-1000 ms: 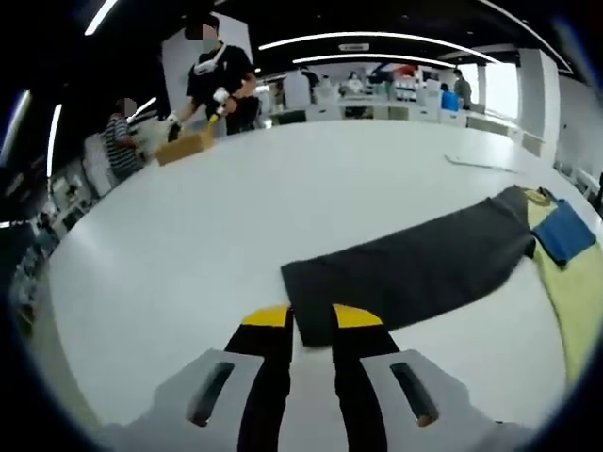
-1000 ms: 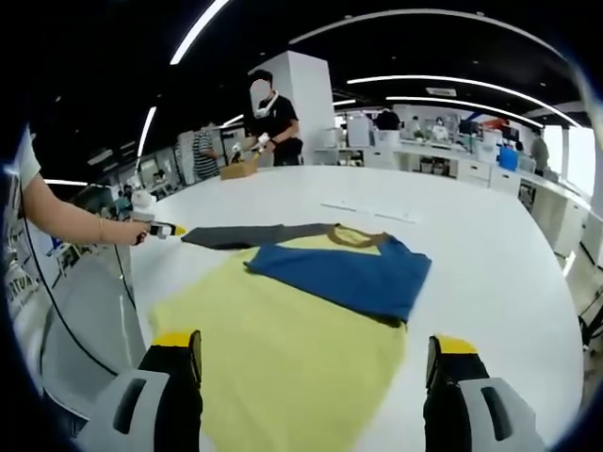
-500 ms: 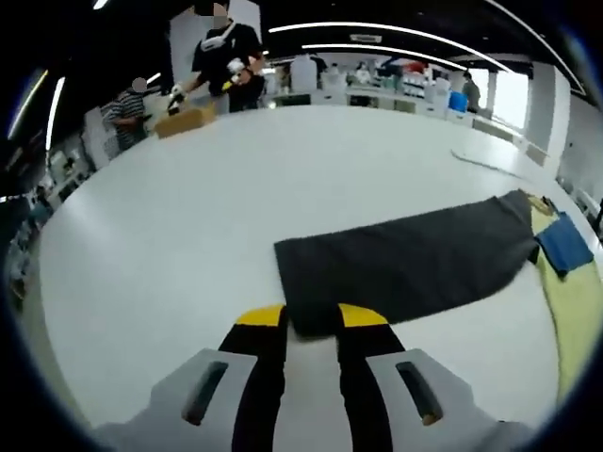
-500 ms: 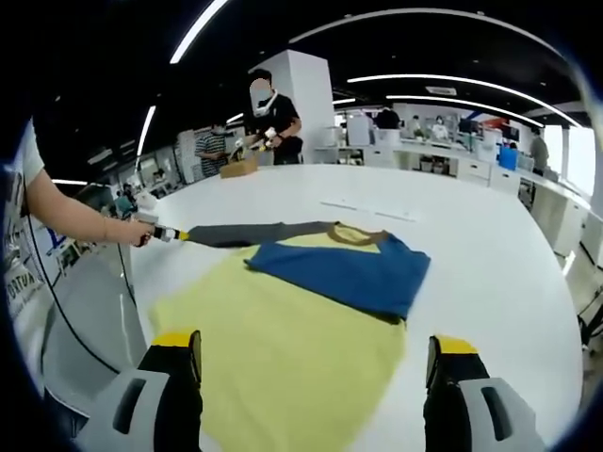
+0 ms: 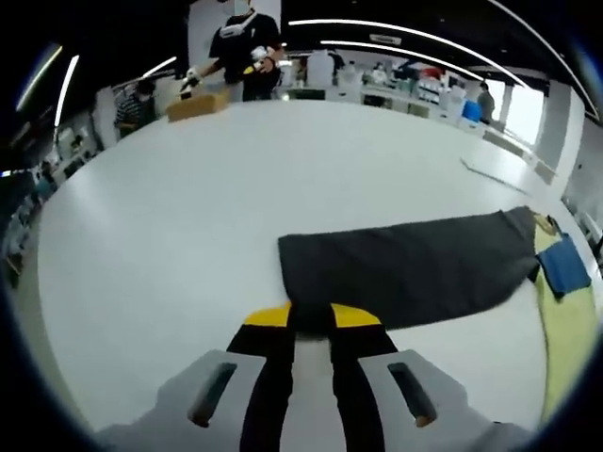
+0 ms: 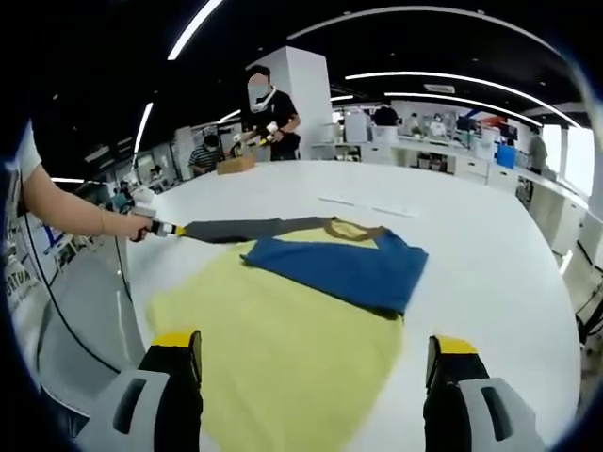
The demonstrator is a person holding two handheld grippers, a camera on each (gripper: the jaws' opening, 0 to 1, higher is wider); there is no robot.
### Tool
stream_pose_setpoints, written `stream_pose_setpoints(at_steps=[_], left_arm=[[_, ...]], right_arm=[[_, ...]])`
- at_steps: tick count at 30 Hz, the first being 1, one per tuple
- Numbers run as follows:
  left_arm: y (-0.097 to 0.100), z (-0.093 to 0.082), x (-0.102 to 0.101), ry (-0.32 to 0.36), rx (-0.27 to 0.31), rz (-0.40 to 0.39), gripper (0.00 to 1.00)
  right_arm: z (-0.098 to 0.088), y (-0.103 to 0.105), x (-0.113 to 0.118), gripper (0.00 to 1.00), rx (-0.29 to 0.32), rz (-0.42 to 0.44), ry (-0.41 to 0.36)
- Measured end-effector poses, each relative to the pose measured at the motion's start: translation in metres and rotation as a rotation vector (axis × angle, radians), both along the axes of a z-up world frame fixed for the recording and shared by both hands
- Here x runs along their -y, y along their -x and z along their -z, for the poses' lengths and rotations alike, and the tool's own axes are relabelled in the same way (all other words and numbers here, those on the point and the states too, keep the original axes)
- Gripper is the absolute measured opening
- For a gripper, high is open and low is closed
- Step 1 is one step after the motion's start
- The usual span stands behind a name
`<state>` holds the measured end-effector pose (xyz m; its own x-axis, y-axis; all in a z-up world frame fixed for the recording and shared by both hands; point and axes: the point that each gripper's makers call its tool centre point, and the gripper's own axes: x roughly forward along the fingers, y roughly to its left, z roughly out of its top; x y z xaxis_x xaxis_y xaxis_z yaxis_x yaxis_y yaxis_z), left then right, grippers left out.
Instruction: Fold the garment on the visible template until the final outline fits inside the template.
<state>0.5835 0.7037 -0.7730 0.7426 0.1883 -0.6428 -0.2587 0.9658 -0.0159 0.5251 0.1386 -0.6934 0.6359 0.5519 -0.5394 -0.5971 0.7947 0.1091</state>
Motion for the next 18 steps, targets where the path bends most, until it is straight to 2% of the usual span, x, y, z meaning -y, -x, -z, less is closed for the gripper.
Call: stream_pose_setpoints(at_steps=[3,7,11,18], left_arm=[[0.0006,0.0004,-0.0025,0.0,-0.01,-0.019,0.06],[-0.0039,0.0002,0.002,-0.026,-0.032,0.009,0.02],[-0.0034,0.0001,0.0022,-0.008,-0.028,-0.009,0.01],[-0.0044,-0.0047,0.0047,-0.02,-0.012,0.01,0.01]], right_arm=[[-0.001,-0.0001,-0.0001,0.99,0.002,0.003,-0.006],[0.0025,0.0002,-0.0006,0.98,-0.004,0.0,0.014],[0.0018,0.0009,-0.0022,0.98,-0.002,-0.003,0.006],[0.0013,0.0022,-0.0017,0.99,0.0,-0.004,0.005]])
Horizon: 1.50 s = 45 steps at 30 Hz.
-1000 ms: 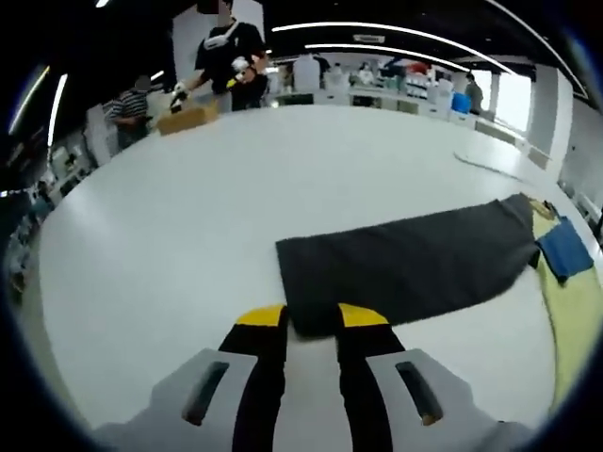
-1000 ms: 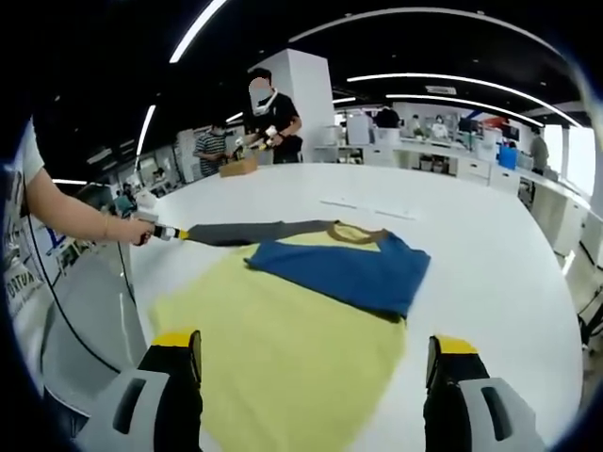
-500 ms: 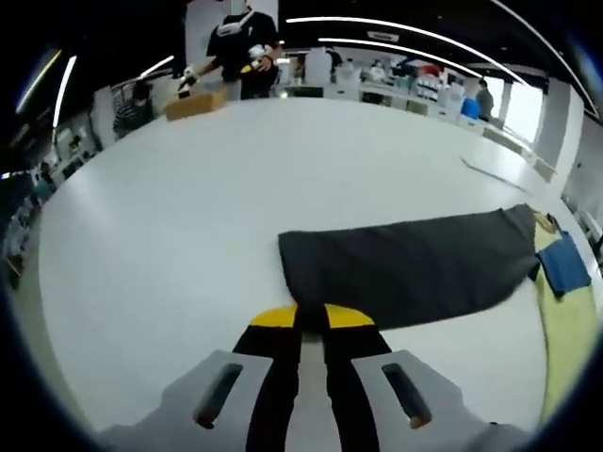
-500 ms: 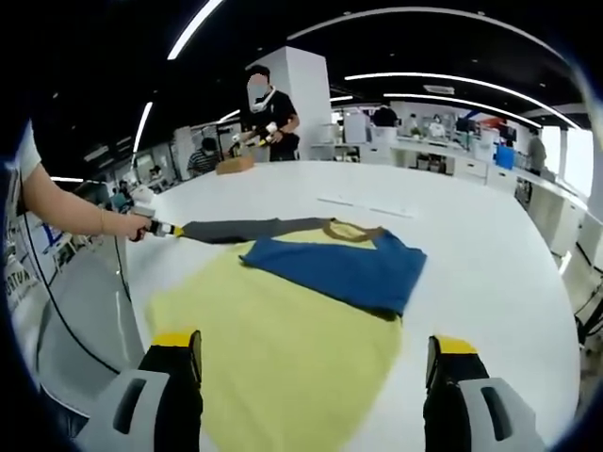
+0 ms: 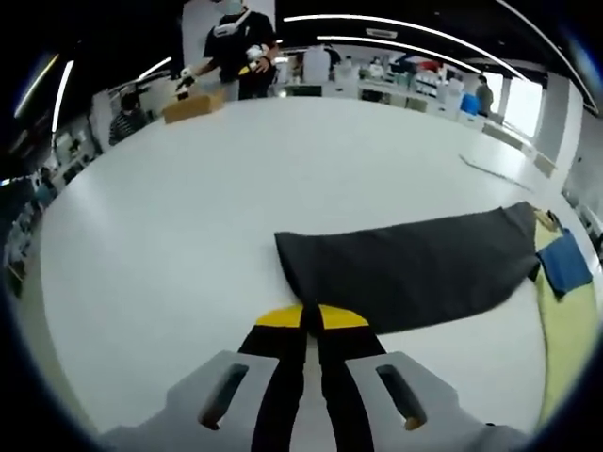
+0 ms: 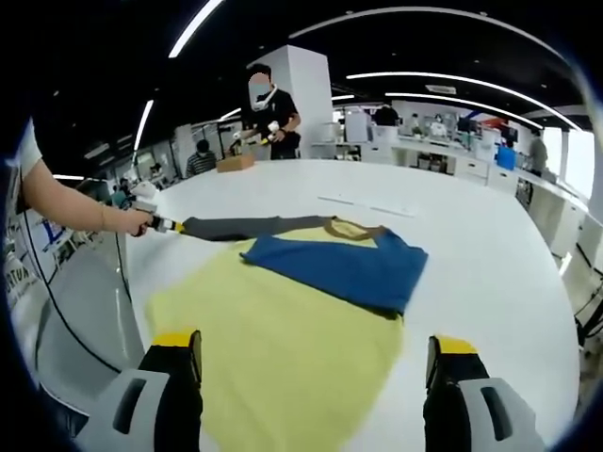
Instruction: Fold the garment on the visible template until the final outline fits inside the template.
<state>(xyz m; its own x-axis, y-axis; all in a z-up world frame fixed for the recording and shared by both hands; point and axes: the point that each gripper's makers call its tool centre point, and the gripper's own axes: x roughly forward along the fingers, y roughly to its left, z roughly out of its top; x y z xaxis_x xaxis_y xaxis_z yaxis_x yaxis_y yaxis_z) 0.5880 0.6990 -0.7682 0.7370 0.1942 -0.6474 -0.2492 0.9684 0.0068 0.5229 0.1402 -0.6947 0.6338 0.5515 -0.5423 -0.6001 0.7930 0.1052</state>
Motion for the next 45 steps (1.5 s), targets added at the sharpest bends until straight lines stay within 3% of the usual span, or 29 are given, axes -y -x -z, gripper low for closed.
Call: stream_pose_setpoints(at_steps=[14,18,29,35,45], left_arm=[[-0.015,-0.027,0.02,-0.054,0.032,0.13,0.01],[-0.021,-0.037,0.029,-0.042,0.058,0.154,0.01],[-0.041,-0.061,0.065,-0.033,0.114,0.265,0.01],[-0.054,-0.081,0.089,0.017,0.183,0.301,0.01],[-0.071,-0.105,0.135,0.07,0.235,0.393,0.01]], right_arm=[[-0.002,0.002,-0.004,0.99,0.006,-0.016,-0.008],[-0.002,0.003,-0.005,0.99,0.008,-0.018,-0.01],[-0.003,0.005,-0.009,0.99,0.016,-0.036,-0.019],[-0.003,0.006,-0.014,0.99,0.021,-0.048,-0.026],[-0.002,0.011,-0.021,0.99,0.019,-0.077,-0.024]])
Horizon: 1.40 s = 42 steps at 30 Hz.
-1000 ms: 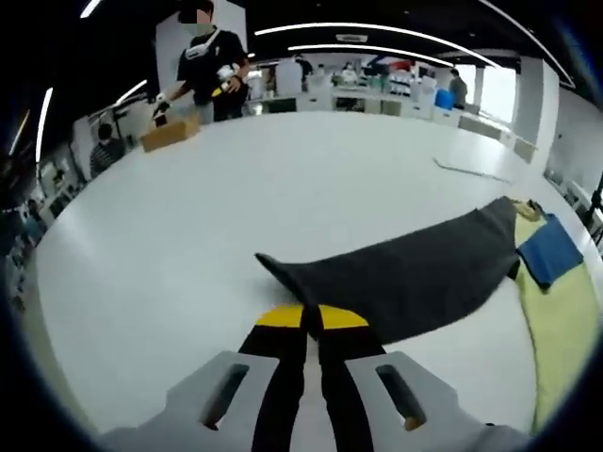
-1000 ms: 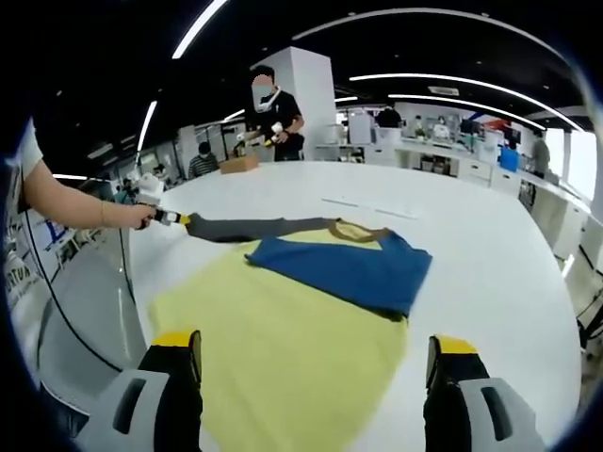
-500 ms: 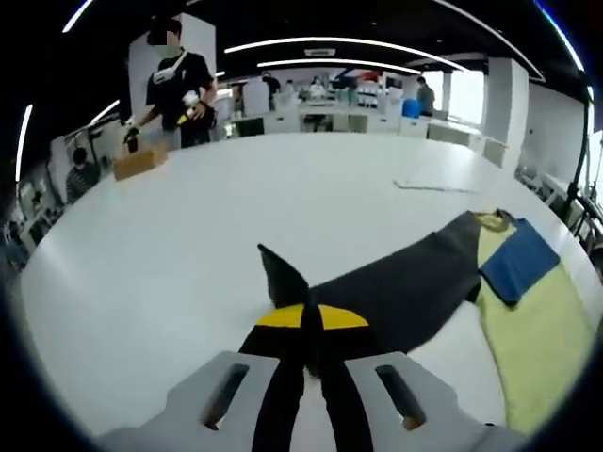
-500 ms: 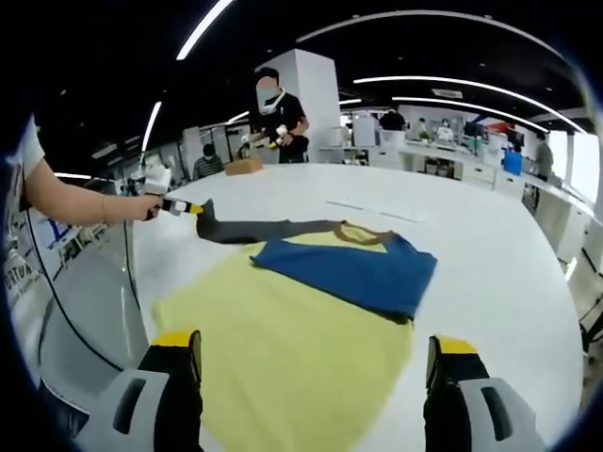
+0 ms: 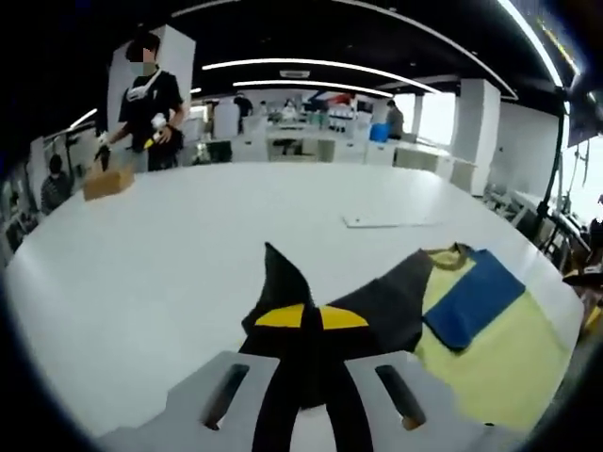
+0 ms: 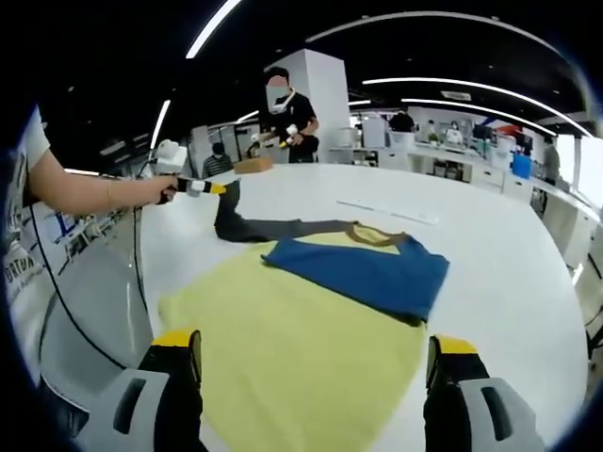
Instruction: Fold the garment on the visible template until the final outline fits inside the template.
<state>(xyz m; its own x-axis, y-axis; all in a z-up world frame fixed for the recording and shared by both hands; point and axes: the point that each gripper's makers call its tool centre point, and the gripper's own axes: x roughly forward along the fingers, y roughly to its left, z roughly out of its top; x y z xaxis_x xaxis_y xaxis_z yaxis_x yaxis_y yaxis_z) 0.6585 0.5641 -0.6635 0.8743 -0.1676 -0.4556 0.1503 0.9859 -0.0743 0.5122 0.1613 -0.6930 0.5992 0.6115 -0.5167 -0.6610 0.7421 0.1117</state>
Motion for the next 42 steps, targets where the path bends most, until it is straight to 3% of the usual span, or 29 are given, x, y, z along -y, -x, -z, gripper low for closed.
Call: stream_pose_setpoints(at_steps=[9,21,42], left_arm=[[-0.011,-0.014,0.032,0.063,0.033,0.05,0.0],[-0.021,-0.031,0.083,0.093,0.07,0.144,0.0],[-0.032,-0.045,0.17,0.16,0.088,0.284,0.0]], right_arm=[[0.004,0.005,-0.01,0.99,-0.008,-0.017,-0.006],[0.004,0.007,-0.017,0.99,-0.01,-0.021,-0.019],[0.005,0.009,-0.009,0.99,0.0,-0.01,0.007]])
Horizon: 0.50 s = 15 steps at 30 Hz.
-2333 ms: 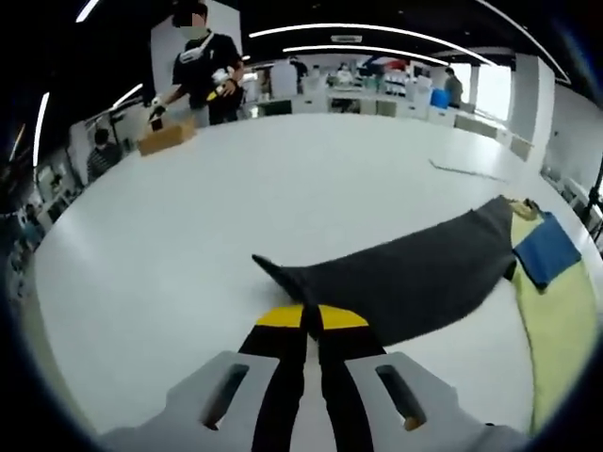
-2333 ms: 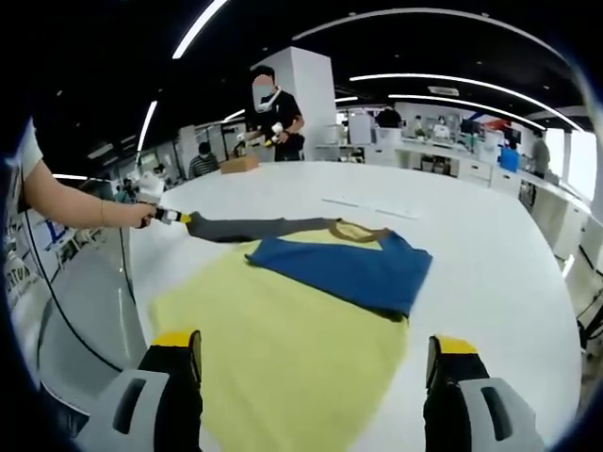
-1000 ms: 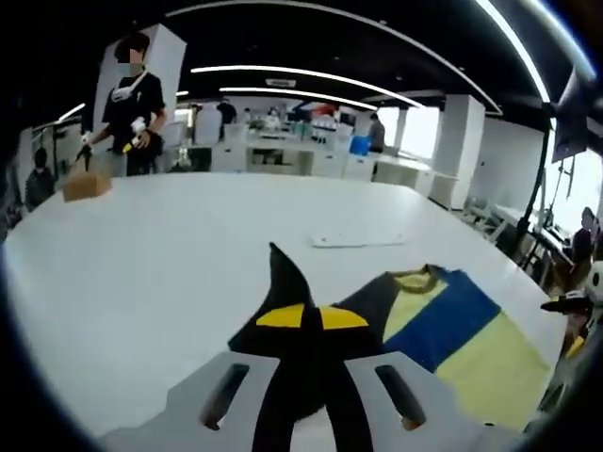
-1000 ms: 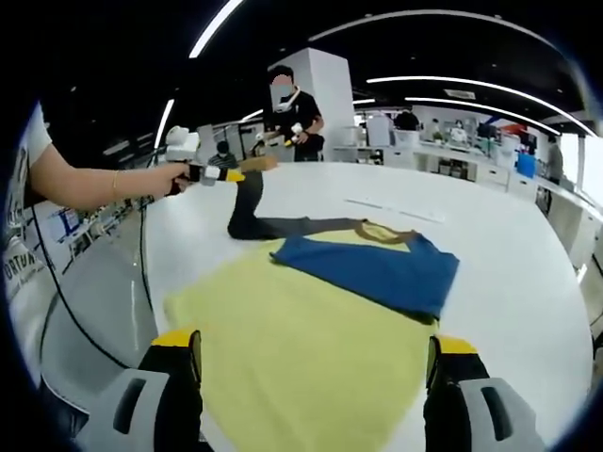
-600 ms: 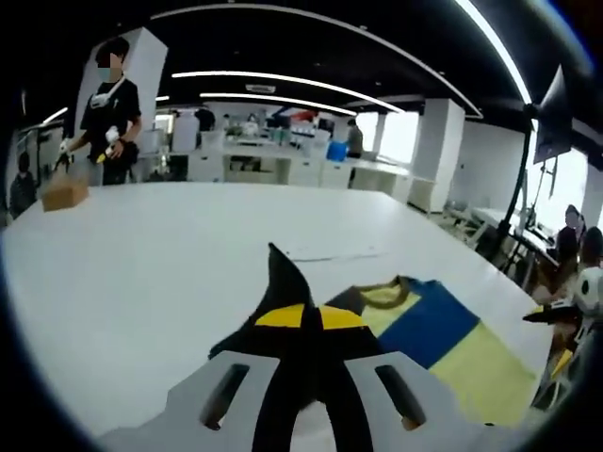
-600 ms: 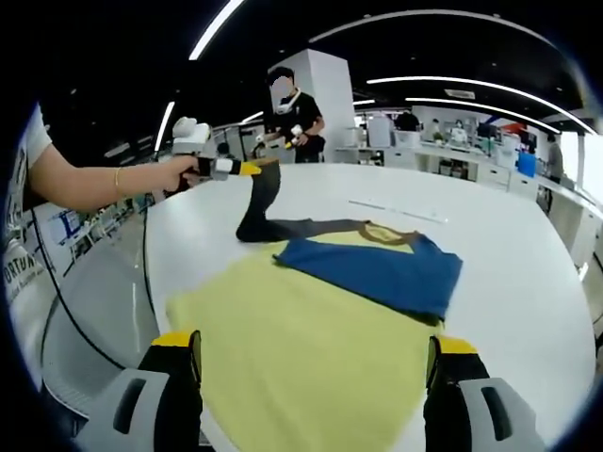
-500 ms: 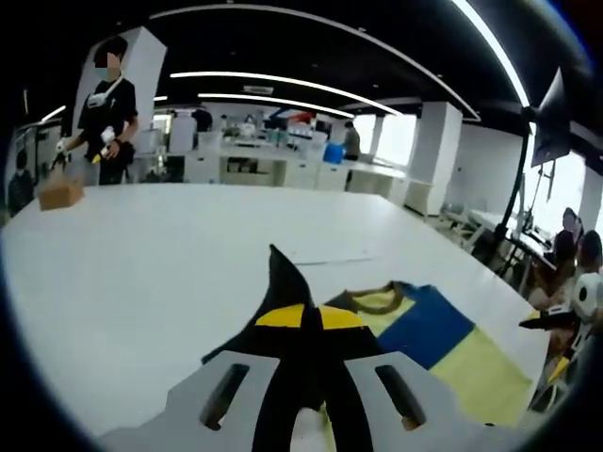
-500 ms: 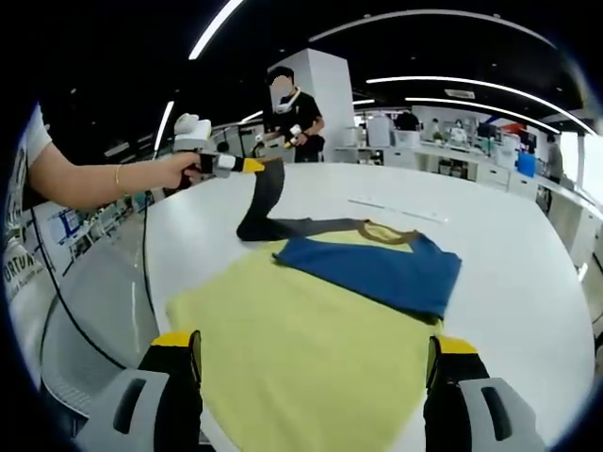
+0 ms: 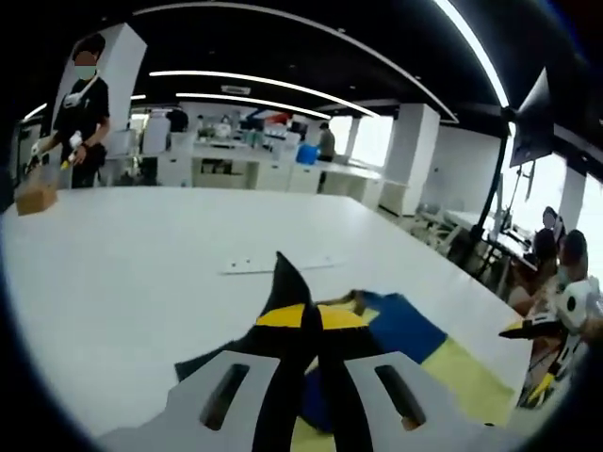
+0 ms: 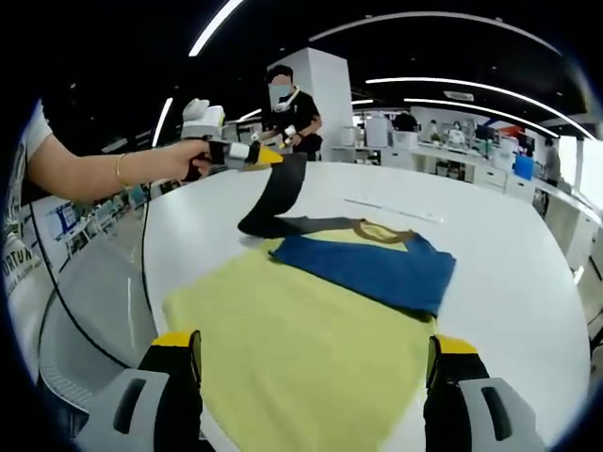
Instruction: Fold the garment on the visible template until the final outline fits inside the template.
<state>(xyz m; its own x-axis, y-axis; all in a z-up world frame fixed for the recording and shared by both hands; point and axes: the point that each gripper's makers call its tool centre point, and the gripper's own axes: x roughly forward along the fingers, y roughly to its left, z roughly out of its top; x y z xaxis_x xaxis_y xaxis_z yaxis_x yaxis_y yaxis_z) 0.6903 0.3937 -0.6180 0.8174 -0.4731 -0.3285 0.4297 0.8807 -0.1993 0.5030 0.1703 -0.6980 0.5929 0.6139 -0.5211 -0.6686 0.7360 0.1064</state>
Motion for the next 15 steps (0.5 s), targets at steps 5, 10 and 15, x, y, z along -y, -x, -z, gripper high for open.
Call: stream_pose_setpoints(at_steps=[5,10,15], left_arm=[[-0.002,-0.003,0.015,0.019,0.004,0.015,0.0],[-0.001,-0.002,0.036,0.017,0.004,0.051,0.0],[-0.004,-0.003,0.059,0.028,0.007,0.078,0.0]], right_arm=[[0.001,0.0,0.002,0.99,-0.001,0.002,0.004],[-0.004,-0.003,0.005,0.97,0.028,0.018,0.006],[-0.004,-0.003,0.01,0.96,0.031,0.034,0.013]])
